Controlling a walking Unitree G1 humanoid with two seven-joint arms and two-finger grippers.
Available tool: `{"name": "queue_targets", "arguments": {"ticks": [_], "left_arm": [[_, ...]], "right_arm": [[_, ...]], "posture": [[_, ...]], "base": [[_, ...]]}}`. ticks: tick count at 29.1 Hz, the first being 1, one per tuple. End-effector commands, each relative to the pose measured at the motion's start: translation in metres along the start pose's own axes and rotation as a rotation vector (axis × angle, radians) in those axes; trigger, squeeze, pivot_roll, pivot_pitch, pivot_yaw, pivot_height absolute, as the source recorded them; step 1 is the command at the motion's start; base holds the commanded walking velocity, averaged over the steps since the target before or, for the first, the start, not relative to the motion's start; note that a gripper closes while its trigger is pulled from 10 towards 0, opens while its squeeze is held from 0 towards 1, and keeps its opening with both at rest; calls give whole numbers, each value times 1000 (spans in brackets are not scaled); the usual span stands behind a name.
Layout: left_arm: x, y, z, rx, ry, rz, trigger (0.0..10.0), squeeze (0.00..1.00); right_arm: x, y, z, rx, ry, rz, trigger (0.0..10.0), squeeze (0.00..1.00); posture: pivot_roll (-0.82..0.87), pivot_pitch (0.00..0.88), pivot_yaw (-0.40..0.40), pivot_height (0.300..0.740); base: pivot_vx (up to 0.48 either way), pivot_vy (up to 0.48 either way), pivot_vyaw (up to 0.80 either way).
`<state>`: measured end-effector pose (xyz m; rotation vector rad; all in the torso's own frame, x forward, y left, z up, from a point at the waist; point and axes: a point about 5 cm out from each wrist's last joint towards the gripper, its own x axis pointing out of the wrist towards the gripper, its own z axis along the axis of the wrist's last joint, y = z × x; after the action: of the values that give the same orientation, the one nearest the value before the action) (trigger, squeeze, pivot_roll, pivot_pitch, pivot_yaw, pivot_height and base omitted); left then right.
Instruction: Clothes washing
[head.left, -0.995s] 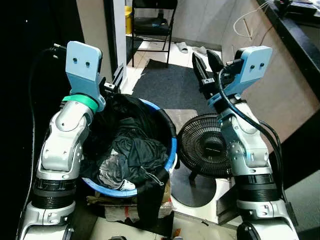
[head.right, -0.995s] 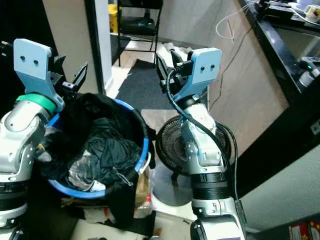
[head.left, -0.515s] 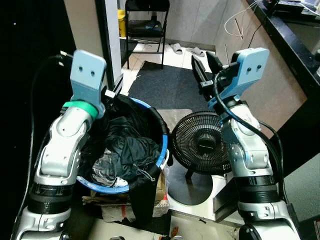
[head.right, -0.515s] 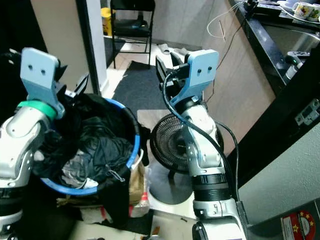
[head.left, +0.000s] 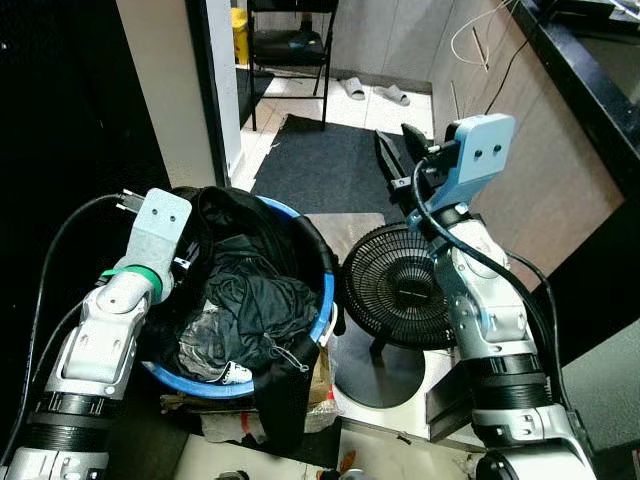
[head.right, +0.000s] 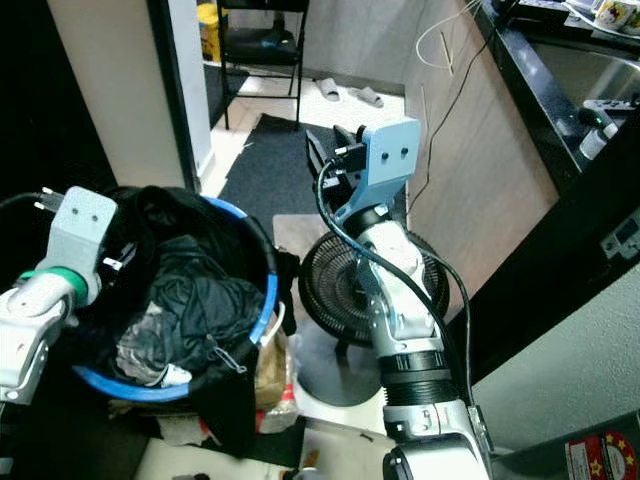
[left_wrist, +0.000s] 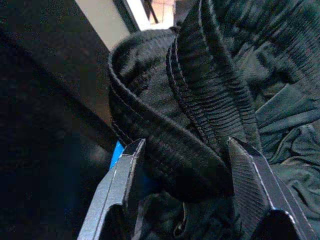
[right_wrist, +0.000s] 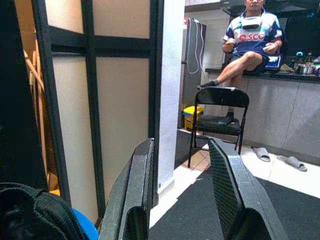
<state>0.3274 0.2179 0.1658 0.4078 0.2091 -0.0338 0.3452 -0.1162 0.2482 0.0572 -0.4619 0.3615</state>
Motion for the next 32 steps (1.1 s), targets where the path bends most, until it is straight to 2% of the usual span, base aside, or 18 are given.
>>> {"name": "queue_targets", "arguments": {"ticks": [1, 9, 10, 13, 14, 15, 17, 18, 20, 21, 22, 23, 26, 27, 31, 32], "left_arm": [[2, -2, -1, 2, 7, -18, 10000, 1000], [9, -3, 15, -10, -35, -43, 10000, 1000], [16, -8, 18, 0, -35, -99, 10000, 1000], [16, -8, 18, 0, -35, -99, 10000, 1000], [24, -13, 11, 25, 3, -138, 10000, 1000], [30, -16, 1, 66, 49, -160, 10000, 259], [30, -16, 1, 66, 49, -160, 10000, 259], [33, -17, -8, 101, 88, -174, 10000, 0], [33, -17, -8, 101, 88, -174, 10000, 0], [34, -18, -16, 129, 121, -184, 4471, 0], [34, -18, -16, 129, 121, -184, 4471, 0], [33, -18, -21, 138, 138, -190, 39, 0], [33, -16, -24, 131, 143, -185, 0, 0], [32, -14, -23, 95, 137, -183, 0, 0], [32, -14, -23, 95, 137, -183, 0, 0], [31, -12, -20, 45, 124, -182, 0, 0]], "right_arm": [[-3, -3, -3, -7, 10, -11, 10000, 0], [-4, -5, -4, -9, 15, -17, 10000, 0], [-4, -6, -4, -7, 15, -20, 10000, 0], [-4, -6, -4, -7, 15, -20, 10000, 0], [-4, -5, -4, -5, 16, -23, 10000, 0], [-5, -7, -4, -6, 17, -28, 10000, 0], [-5, -7, -4, -6, 17, -28, 10000, 0], [-6, -8, -3, -9, 18, -34, 10000, 0], [-6, -8, -3, -9, 18, -34, 10000, 0], [-8, -10, -3, -13, 20, -40, 10000, 0], [-8, -10, -3, -13, 20, -40, 10000, 0], [-9, -12, -2, -18, 21, -48, 10000, 0], [-10, -14, -2, -21, 22, -54, 10000, 0], [-11, -15, -3, -22, 23, -58, 10000, 0], [-11, -15, -3, -22, 23, -58, 10000, 0], [-11, -15, -3, -22, 24, -60, 10000, 0]], "posture": [[53, 67, -29, 740], [49, 71, -23, 740], [51, 76, -22, 740], [51, 76, -22, 740], [39, 87, -17, 740], [27, 96, -14, 740], [27, 96, -14, 740], [24, 97, -12, 740], [24, 97, -12, 740], [19, 101, -8, 740], [19, 101, -8, 740], [14, 104, -4, 740], [15, 106, -3, 740], [18, 109, -5, 740], [18, 109, -5, 740], [20, 110, -6, 740]], "base": [[0, 0, 0], [0, 0, 0], [0, 0, 0], [0, 0, 0], [0, 0, 0], [0, 0, 0], [0, 0, 0], [0, 0, 0], [0, 0, 0], [0, 0, 0], [0, 0, 0], [0, 0, 0], [0, 0, 0], [0, 0, 0], [0, 0, 0], [0, 0, 0]]}}
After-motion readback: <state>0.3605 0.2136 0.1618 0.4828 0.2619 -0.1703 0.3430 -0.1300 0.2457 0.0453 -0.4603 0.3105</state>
